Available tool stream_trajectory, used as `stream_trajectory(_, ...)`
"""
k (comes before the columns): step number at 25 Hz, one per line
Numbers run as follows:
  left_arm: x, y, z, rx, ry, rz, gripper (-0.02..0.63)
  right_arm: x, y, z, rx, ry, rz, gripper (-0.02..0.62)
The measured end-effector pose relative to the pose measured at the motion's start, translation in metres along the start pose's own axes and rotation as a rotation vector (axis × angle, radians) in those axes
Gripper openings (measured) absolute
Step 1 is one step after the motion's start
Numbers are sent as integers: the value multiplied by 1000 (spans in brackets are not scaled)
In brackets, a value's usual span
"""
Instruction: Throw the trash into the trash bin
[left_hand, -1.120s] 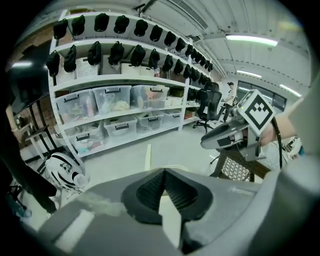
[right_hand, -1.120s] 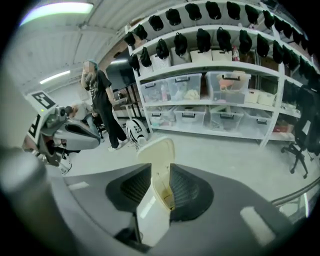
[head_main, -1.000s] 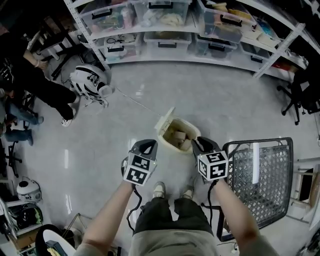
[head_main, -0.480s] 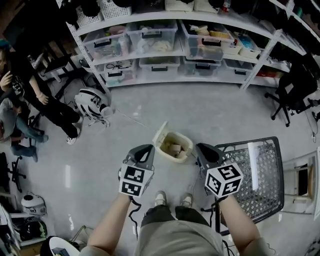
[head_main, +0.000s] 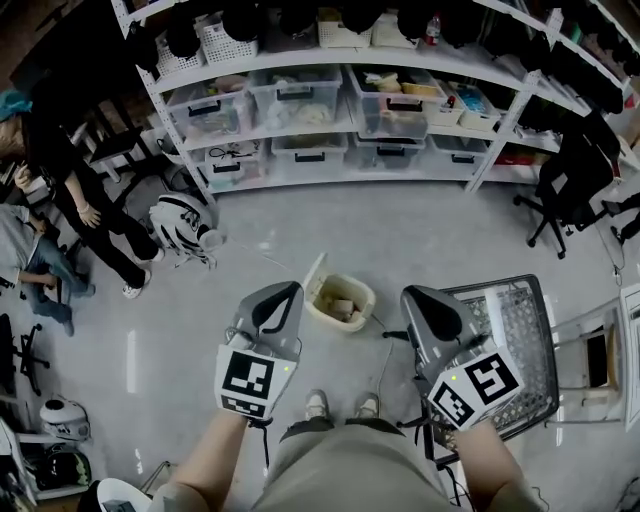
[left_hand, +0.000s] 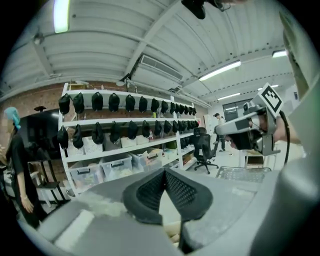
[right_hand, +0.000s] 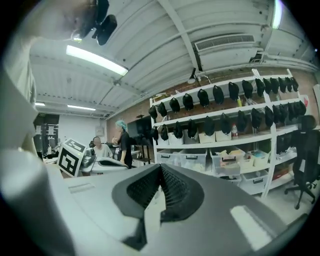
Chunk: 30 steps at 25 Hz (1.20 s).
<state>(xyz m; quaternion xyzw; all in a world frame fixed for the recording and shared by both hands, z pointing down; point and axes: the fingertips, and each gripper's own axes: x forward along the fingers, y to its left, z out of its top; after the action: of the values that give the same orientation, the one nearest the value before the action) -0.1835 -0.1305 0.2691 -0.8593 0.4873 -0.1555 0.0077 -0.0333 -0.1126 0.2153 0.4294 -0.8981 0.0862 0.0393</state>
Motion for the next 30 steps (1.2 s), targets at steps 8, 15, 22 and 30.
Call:
stream_trajectory(8,-49,-17,70,-73,-160,-15,3,-45,22,63,-104,-136,-21,5)
stream_trajectory(15,-66,-25,88,-39,-200,-23,3,-67,32,80,-141,-181,-26,3)
stream_trajectory(22,-71,-32,89,-41,-195,-41,3,-68,33,76,-185,-155,-36,3)
stream_trajectory(30,-74,-26,85,-53,-190,-19,3,-65,29,72,-179,-129,-24,3)
